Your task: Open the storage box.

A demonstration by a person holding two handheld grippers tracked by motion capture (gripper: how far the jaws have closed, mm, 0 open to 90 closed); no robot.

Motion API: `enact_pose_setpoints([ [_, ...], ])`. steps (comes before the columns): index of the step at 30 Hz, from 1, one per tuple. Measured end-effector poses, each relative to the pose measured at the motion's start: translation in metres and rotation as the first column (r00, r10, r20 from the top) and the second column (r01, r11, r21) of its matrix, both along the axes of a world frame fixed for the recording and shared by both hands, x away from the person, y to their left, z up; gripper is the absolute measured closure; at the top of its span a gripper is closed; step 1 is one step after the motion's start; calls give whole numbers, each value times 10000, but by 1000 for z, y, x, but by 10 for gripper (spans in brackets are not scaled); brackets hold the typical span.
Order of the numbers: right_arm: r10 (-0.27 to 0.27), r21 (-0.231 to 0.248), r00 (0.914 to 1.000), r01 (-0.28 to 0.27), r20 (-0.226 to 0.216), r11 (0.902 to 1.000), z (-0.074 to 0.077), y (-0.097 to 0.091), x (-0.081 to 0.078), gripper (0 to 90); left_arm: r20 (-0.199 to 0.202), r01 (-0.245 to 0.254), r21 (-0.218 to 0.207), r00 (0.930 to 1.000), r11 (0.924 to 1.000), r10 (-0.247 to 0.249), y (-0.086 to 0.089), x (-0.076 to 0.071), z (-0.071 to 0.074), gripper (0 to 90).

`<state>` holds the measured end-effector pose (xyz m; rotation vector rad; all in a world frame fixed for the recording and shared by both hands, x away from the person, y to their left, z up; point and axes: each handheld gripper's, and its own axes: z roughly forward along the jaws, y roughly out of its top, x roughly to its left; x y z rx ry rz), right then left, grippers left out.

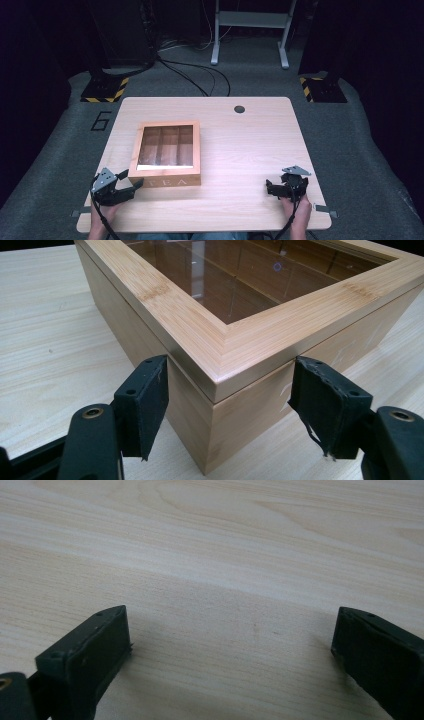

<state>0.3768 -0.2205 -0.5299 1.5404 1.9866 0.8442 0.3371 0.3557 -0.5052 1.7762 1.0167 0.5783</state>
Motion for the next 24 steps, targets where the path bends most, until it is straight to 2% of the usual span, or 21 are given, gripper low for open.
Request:
enact_pose_setpoints([
  [3, -1, 3, 10000, 1, -5, 10000, 0, 0, 0, 18, -39, 69, 106, 10000, 9999, -68, 1, -1, 0, 313],
  [5, 7, 11, 10000, -7, 0, 10000, 0, 0, 0, 18, 116, -36, 65, 9999, 10000, 35, 0, -1, -1, 312],
  [14, 5, 11, 10000, -5, -1, 10000, 0, 0, 0, 18, 217, -27, 139, 9998, 9999, 24, -1, -3, 0, 311],
  [15, 5, 11, 10000, -5, -1, 10000, 0, 0, 0, 18, 358, -114, 93, 9993, 9999, 111, -2, -2, 0, 311],
  [17, 2, 12, 10000, -2, 1, 10000, 0, 0, 0, 18, 357, -66, 203, 9993, 9998, 59, -2, -3, 1, 311],
  [21, 20, 8, 10000, -20, 11, 10000, 0, 0, 0, 18, 567, -183, 137, 9982, 9997, 175, -3, -3, 0, 311],
  [24, 16, -2, 10000, -16, 13, 10000, 0, 0, 0, 18, 617, -139, 334, 9980, 9993, 118, -3, -4, 2, 310],
])
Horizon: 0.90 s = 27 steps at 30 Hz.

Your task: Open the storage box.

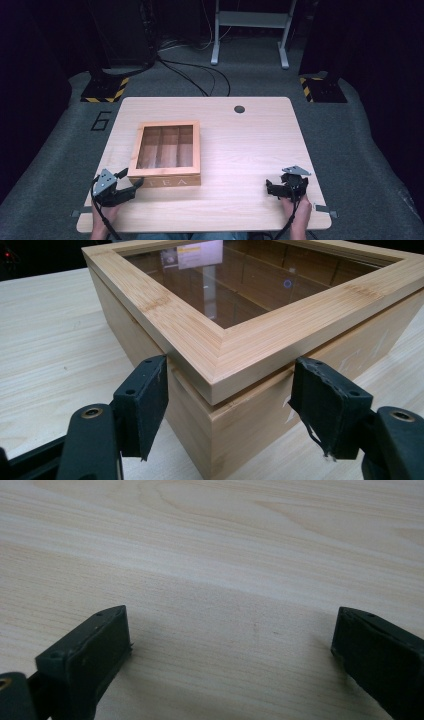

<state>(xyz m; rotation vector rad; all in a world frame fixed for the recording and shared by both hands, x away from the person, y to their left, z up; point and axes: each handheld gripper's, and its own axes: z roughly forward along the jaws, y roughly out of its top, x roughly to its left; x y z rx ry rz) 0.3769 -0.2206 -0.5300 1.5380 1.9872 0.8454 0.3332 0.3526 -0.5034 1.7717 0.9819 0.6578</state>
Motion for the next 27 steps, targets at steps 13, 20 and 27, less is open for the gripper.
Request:
enact_pose_setpoints([
  [13, -15, 13, 10000, 15, -6, 10000, 0, 0, 0, 18, 248, -47, 201, 9997, 9998, 42, -1, 0, 4, 308],
  [20, -20, 9, 10000, 20, -17, 10000, 0, 0, 0, 18, 349, -204, 342, 9992, 9992, 192, -3, 0, 6, 311],
  [27, -4, 3, 10000, 4, -2, 10000, 0, 0, 0, 18, 304, -440, 419, 9986, 9982, 428, -5, 5, 11, 328],
])
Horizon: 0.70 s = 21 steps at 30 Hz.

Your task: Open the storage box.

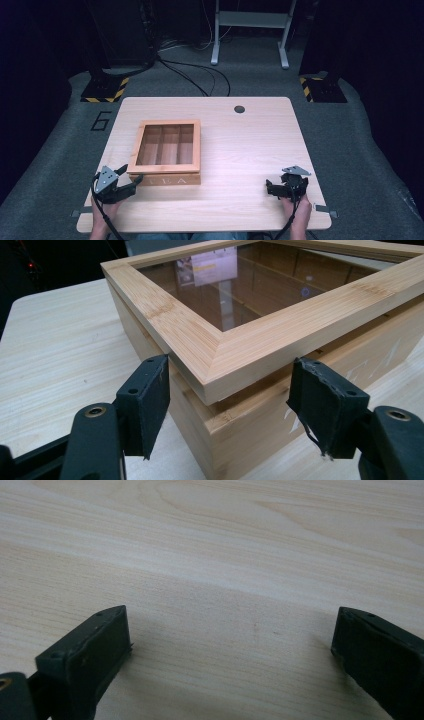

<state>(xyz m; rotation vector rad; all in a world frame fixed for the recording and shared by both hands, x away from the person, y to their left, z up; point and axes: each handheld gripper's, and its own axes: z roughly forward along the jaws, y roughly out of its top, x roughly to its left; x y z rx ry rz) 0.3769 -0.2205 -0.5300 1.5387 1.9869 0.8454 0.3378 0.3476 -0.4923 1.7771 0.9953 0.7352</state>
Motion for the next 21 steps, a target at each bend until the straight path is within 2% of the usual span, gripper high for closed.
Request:
enact_pose_setpoints([
  [7, 11, 7, 10000, -11, 1, 10000, 0, 0, 0, 18, 119, -232, 5, 9997, 9997, 232, -1, 2, 1, 347],
  [13, 17, 3, 10000, -17, 5, 10000, 0, 0, 0, 18, 438, -557, 59, 9975, 9984, 553, -2, 5, 3, 379],
  [19, -8, 11, 10000, 8, -9, 10000, 0, 0, 0, 18, 625, -650, 67, 9960, 9979, 644, -2, 8, 4, 394],
  [21, 16, 13, 10000, -16, 11, 10000, 0, 0, 0, 18, 833, -717, -11, 9940, 9974, 715, -2, 9, 5, 395],
])
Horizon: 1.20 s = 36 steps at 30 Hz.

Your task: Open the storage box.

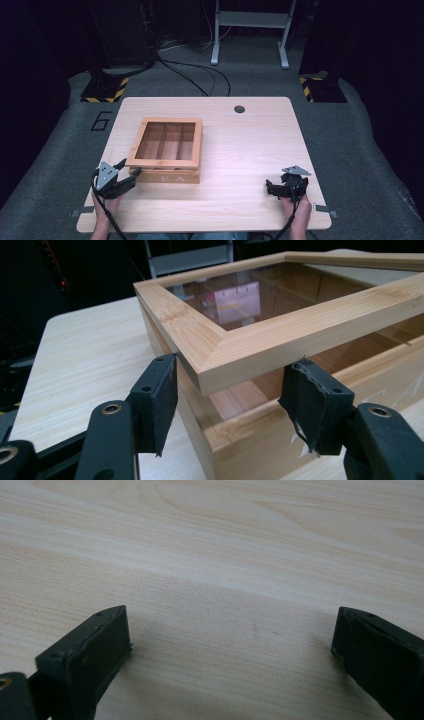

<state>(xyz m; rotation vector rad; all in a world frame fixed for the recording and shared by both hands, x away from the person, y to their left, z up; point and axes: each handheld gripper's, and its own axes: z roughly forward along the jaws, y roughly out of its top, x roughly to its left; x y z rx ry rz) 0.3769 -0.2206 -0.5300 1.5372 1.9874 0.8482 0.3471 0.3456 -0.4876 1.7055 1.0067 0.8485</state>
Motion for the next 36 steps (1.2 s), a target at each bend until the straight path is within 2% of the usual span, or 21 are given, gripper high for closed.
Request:
enact_pose_setpoints([
  [6, -27, -2, 10000, 27, -11, 10000, 0, 0, 0, 18, 288, -12, -244, 9996, 9997, 19, 1, 2, 5, 401],
  [17, -29, 1, 10000, 29, -15, 10000, 0, 0, 0, 18, 91, -124, -693, 9999, 9975, 131, 1, 9, 19, 400],
  [20, -10, -5, 10000, 10, -5, 10000, 0, 0, 0, 18, 166, -228, -967, 9996, 9950, 245, 1, 13, 26, 400],
  [26, -27, -2, 10000, 27, -14, 10000, 0, 0, 0, 18, 58, -364, -1115, 9993, 9931, 373, 0, 19, 36, 395],
  [36, -28, 1, 10000, 28, -17, 10000, 0, 0, 0, 19, 116, -489, -1216, 9986, 9914, 507, -2, 27, 52, 378],
])
